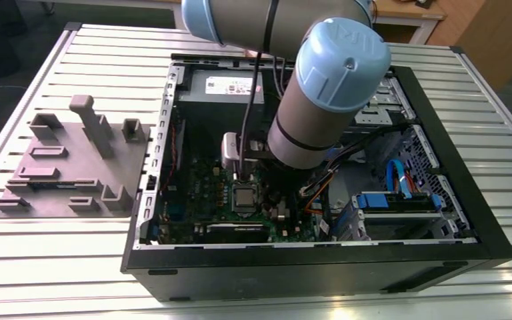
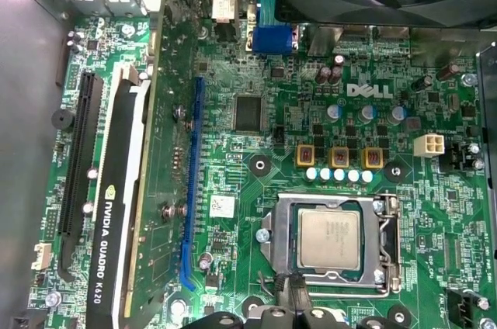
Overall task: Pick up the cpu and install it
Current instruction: 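Install the first cpu locking lever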
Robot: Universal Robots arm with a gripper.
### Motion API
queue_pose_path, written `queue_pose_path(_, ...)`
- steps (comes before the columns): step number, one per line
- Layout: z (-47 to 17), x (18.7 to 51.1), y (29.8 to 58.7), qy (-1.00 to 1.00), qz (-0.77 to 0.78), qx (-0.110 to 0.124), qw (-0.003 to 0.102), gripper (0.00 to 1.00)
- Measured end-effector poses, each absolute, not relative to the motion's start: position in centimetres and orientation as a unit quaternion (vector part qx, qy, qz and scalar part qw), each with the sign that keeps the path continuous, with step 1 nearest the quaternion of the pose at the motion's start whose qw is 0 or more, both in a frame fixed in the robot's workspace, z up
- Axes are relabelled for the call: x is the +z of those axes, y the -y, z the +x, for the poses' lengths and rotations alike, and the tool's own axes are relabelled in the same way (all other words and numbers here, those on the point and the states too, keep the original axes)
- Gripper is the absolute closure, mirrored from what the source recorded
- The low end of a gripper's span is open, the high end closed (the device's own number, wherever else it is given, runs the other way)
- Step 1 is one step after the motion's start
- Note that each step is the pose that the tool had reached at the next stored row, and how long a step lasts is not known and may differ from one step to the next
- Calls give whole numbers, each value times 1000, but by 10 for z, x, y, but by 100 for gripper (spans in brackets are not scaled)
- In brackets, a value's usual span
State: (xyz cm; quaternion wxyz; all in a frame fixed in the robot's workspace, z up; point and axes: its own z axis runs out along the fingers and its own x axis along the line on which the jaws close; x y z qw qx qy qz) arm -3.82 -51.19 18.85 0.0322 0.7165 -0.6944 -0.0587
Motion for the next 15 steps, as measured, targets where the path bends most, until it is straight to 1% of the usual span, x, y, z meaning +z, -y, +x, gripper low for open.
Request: queue_pose_path(15,-34,186,512,694,717,-59,32,89)
